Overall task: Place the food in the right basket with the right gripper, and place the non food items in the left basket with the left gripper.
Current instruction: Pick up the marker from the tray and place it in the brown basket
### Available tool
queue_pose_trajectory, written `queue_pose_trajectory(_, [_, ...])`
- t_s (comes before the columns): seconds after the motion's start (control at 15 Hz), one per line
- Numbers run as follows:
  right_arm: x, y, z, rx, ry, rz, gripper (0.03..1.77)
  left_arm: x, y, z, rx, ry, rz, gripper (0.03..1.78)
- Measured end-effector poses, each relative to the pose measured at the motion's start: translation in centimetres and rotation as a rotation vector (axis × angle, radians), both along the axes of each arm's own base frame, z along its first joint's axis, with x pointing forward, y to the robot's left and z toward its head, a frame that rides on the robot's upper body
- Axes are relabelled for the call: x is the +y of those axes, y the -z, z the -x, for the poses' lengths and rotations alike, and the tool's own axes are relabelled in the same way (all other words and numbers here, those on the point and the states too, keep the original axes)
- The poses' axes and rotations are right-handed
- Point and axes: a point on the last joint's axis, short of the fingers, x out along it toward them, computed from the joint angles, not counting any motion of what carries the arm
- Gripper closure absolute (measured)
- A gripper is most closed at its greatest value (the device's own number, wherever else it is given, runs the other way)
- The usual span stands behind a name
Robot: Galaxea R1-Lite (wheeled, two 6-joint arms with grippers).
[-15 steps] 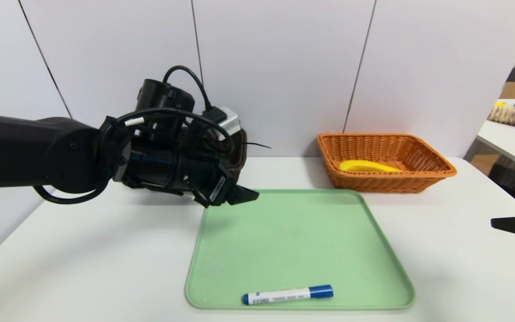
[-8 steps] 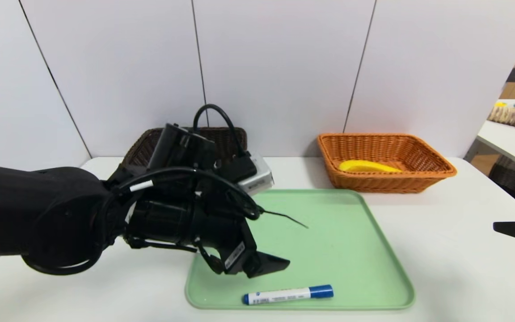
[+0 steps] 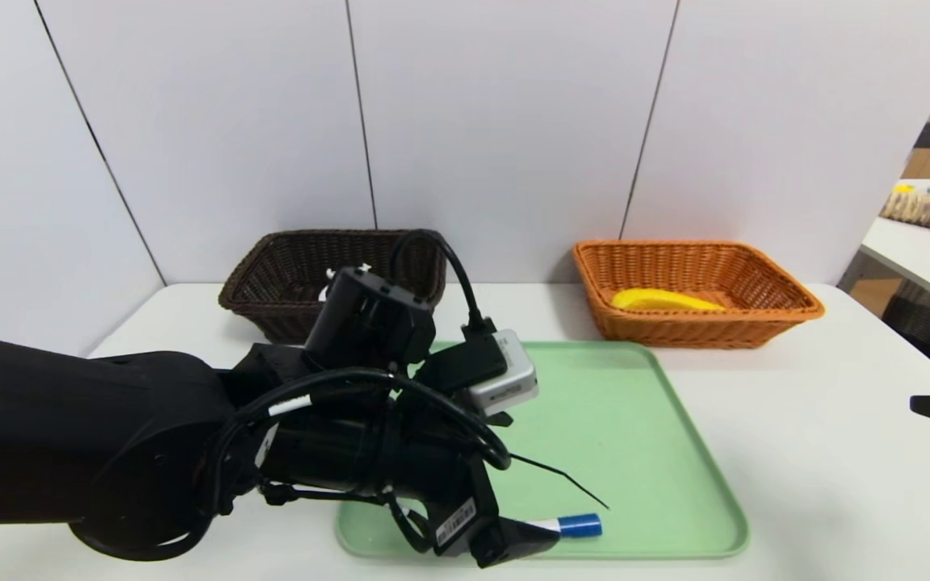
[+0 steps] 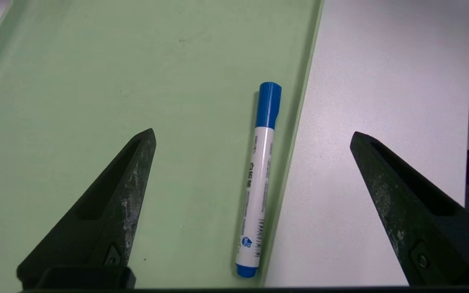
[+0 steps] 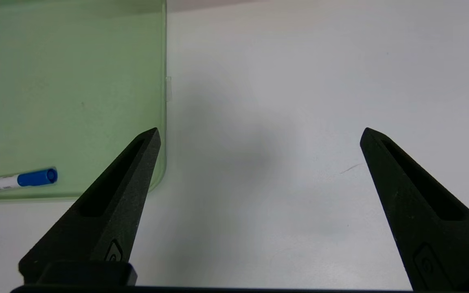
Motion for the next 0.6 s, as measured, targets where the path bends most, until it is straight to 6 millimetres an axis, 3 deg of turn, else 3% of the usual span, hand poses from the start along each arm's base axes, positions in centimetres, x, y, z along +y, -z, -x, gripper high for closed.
queue_pose_trajectory(0.6, [0.2, -1.1, 1.3, -0.073, 0.001, 0.013, 0.1, -2.2, 4.1, -2.5, 0.012, -0.009, -0.007, 0.12])
